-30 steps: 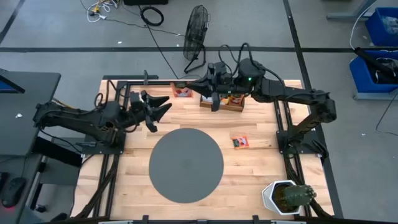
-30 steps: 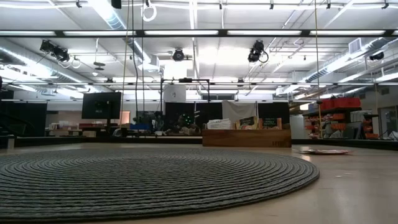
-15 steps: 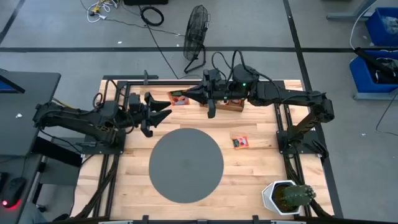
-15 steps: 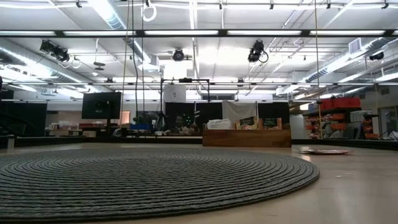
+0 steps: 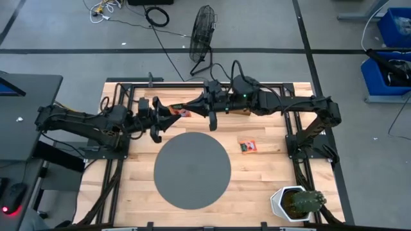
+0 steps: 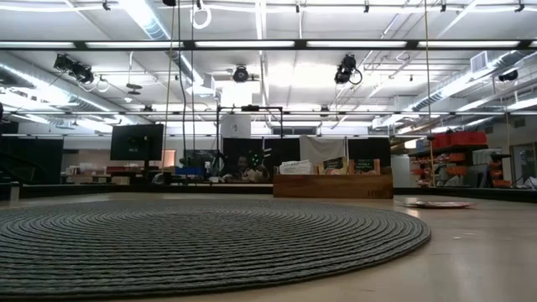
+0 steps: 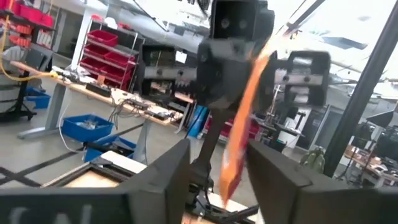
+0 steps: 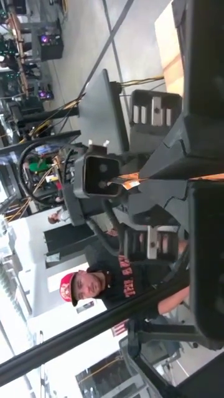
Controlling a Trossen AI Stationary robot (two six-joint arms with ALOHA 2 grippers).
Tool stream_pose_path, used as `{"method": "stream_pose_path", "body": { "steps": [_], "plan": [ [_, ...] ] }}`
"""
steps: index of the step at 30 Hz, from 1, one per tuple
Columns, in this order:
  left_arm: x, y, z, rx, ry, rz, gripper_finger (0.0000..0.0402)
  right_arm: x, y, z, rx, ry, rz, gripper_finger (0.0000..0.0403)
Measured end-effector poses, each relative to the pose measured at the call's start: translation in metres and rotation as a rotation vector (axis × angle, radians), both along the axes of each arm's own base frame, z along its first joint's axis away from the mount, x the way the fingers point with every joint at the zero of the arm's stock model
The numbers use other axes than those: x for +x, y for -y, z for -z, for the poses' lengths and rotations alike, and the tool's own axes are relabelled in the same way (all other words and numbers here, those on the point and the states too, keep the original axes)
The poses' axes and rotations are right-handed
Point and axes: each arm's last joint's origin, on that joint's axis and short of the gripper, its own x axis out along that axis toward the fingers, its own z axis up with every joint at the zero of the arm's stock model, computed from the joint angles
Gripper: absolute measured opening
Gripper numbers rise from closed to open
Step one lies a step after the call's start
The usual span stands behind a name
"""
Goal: Pick & Place Tea
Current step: Put the orange tea bag into the right section of the wooden organizer
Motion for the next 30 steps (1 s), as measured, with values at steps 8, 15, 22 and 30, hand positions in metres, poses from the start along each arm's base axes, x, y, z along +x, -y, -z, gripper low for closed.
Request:
{"method": "stream_pose_path", "body": {
  "steps": [8, 15, 22, 30],
  "plan": [
    [0.002, 0.000, 0.003, 0.048, -0.031, -0.010, 0.0018, 0.000, 0.001, 0.004, 0.022, -0.043, 0.007, 0.0000],
    [0.004, 0.000, 0.011, 0.055, -0.115, -0.009, 0.0016, -0.007, 0.005, 0.005, 0.006, -0.110, 0.016, 0.0034],
    [0.005, 0.000, 0.027, 0.023, -0.275, 0.001, 0.0016, -0.033, 0.013, -0.021, -0.055, -0.236, 0.040, 0.0123],
    [0.005, -0.005, 0.031, 0.028, -0.322, -0.023, 0.0016, -0.010, 0.015, -0.022, -0.123, -0.460, -0.030, 0.0178]
  ]
}}
